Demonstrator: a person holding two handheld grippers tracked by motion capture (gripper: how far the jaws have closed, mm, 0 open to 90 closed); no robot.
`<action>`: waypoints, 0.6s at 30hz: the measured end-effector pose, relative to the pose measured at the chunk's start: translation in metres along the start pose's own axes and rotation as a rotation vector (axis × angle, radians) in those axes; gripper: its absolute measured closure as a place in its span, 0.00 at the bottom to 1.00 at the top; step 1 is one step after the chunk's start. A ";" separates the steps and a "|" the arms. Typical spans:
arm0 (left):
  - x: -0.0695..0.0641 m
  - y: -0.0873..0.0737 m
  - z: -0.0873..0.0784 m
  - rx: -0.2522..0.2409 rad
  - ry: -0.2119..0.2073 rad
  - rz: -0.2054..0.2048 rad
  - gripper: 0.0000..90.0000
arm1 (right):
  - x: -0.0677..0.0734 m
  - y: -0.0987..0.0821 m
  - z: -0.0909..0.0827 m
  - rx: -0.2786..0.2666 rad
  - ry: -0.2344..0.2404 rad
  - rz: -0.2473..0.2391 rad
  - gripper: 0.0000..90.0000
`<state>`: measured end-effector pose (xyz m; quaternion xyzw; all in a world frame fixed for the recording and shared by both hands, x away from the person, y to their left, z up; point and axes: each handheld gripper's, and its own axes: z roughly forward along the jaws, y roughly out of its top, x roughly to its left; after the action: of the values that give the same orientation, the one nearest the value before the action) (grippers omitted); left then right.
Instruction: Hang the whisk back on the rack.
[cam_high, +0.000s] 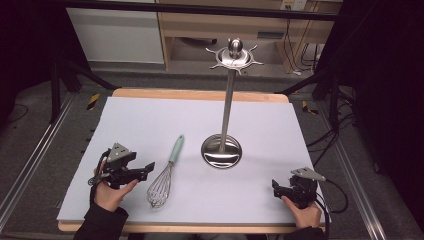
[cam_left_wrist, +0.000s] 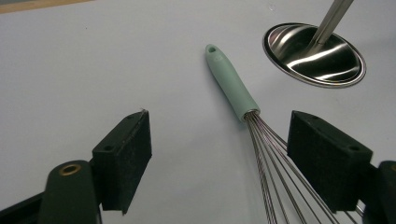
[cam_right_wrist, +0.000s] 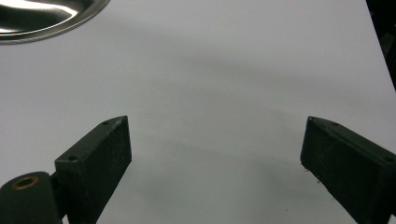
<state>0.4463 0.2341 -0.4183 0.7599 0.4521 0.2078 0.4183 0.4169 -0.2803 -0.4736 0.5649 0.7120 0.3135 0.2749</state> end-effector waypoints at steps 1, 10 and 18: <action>0.000 0.001 0.000 0.005 -0.002 0.004 0.24 | 0.000 0.000 0.000 -0.001 0.004 0.001 0.10; -0.007 0.010 0.008 0.016 -0.005 0.019 0.23 | 0.001 0.000 -0.001 0.001 0.001 -0.005 0.10; -0.015 0.020 0.015 0.029 -0.013 0.036 0.23 | 0.003 -0.001 -0.001 0.005 0.006 -0.011 0.10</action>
<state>0.4594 0.2099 -0.4096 0.7753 0.4386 0.2037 0.4063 0.4149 -0.2778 -0.4736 0.5608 0.7166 0.3119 0.2733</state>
